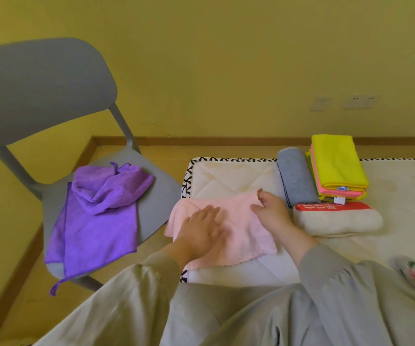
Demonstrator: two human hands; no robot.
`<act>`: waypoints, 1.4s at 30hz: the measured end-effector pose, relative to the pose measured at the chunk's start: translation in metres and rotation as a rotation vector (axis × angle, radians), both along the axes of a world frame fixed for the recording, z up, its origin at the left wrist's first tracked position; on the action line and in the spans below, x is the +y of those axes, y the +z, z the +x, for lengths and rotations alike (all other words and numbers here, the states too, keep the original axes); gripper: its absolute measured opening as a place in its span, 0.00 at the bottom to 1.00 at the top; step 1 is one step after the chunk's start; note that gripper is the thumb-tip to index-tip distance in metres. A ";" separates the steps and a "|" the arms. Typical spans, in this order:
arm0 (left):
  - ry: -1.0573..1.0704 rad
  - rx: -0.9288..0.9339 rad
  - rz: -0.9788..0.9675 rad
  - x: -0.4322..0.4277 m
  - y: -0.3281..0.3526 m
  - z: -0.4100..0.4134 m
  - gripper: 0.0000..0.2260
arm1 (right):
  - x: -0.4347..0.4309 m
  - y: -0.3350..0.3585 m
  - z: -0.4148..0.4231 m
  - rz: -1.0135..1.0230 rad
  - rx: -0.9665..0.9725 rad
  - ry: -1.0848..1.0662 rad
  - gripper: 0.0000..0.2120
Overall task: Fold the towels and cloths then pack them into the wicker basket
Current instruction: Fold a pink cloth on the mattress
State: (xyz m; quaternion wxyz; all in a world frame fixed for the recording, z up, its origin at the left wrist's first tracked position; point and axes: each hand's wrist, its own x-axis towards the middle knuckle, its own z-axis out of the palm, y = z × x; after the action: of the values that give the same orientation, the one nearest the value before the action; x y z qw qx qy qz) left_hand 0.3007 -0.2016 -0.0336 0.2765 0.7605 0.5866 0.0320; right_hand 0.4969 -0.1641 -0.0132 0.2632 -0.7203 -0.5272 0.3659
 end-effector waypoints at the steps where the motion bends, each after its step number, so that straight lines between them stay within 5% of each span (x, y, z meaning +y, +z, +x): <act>1: 0.101 -0.151 -0.012 0.004 0.006 -0.001 0.24 | 0.000 0.009 -0.005 0.052 0.051 0.022 0.10; 5: 0.445 -0.652 -0.114 0.013 0.049 -0.005 0.22 | -0.011 0.047 -0.016 0.104 0.295 0.137 0.19; 8: 0.479 -0.883 -0.221 0.021 0.080 -0.014 0.22 | -0.020 0.070 -0.025 0.106 0.374 0.274 0.17; 14: 0.268 -0.921 -0.248 0.016 0.148 -0.052 0.28 | -0.029 0.136 -0.055 0.213 0.224 0.555 0.06; 19: 0.206 -0.943 -0.148 -0.005 0.194 -0.071 0.17 | -0.033 0.197 -0.071 0.304 0.153 0.576 0.15; 23: 0.240 -0.919 0.054 -0.027 0.226 -0.072 0.02 | -0.044 0.234 -0.078 0.368 0.121 0.599 0.12; 30: 0.430 -0.942 0.349 -0.061 0.276 -0.061 0.11 | -0.070 0.286 -0.084 0.472 -0.029 0.619 0.05; 36: 0.524 -0.755 0.625 -0.077 0.306 -0.061 0.20 | -0.095 0.325 -0.071 0.226 -0.354 0.743 0.14; 39: 0.568 -0.768 0.690 -0.086 0.317 -0.065 0.20 | -0.098 0.336 -0.061 0.189 -0.286 0.704 0.10; 42: 0.618 -0.807 0.732 -0.094 0.324 -0.070 0.18 | -0.101 0.339 -0.060 0.240 0.002 0.591 0.13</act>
State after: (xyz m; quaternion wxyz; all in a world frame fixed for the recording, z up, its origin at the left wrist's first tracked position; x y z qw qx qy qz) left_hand 0.2303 -0.2959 0.2899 0.1761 0.5292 0.5797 0.5941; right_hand 0.4365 -0.2646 0.3255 0.2291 -0.4996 -0.7527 0.3624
